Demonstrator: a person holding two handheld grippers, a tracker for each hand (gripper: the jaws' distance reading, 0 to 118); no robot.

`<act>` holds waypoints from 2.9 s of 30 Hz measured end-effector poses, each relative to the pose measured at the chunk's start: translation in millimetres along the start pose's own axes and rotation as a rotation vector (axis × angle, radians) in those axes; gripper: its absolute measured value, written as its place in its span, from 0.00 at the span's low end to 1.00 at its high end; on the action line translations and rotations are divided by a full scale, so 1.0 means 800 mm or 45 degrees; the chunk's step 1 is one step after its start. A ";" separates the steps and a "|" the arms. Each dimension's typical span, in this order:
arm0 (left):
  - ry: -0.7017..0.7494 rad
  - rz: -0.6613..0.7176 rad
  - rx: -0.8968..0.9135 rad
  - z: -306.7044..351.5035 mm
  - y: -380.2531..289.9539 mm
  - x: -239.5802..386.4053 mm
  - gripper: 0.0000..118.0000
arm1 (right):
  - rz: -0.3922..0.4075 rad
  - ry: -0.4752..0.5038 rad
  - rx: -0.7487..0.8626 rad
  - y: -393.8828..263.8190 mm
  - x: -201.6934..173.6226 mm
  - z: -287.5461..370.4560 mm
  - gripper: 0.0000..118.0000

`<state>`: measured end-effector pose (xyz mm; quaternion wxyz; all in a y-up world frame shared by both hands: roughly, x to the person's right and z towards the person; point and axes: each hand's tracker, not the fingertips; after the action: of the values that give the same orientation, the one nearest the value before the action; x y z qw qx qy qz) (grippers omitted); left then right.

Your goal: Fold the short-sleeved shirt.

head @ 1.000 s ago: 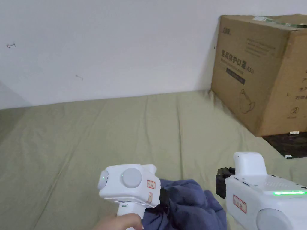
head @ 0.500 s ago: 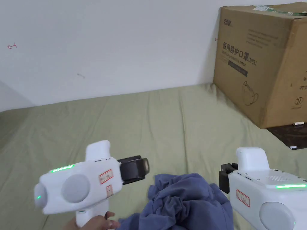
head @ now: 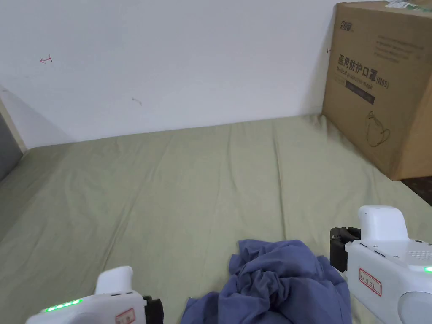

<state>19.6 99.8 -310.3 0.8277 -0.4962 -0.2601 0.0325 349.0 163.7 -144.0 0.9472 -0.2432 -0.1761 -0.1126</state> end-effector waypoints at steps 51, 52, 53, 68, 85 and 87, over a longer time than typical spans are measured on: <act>0.096 -0.072 0.428 0.076 0.010 -0.032 0.01 | -0.088 0.228 -0.445 0.027 0.134 -0.094 0.01; 0.088 -0.071 0.443 0.090 0.026 -0.037 0.01 | -0.083 0.233 -0.409 0.041 0.135 -0.077 0.01; 0.085 -0.069 0.464 0.103 0.038 -0.040 0.01 | -0.068 0.217 -0.364 0.053 0.136 -0.061 0.01; 0.026 -0.298 0.833 0.282 0.204 0.020 0.01 | -0.045 0.315 0.113 0.294 0.095 0.087 0.01; 0.107 -0.338 0.833 0.246 0.442 0.044 0.01 | -0.091 0.146 0.287 0.539 0.044 -0.005 0.01; 0.116 -0.334 0.828 0.224 0.463 0.050 0.01 | -0.109 0.105 0.314 0.552 0.040 -0.029 0.01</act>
<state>46.9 443.8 -537.8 0.9503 -0.1701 -0.2603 -0.0150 516.5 526.1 -336.5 0.9706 -0.1123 -0.1596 -0.1405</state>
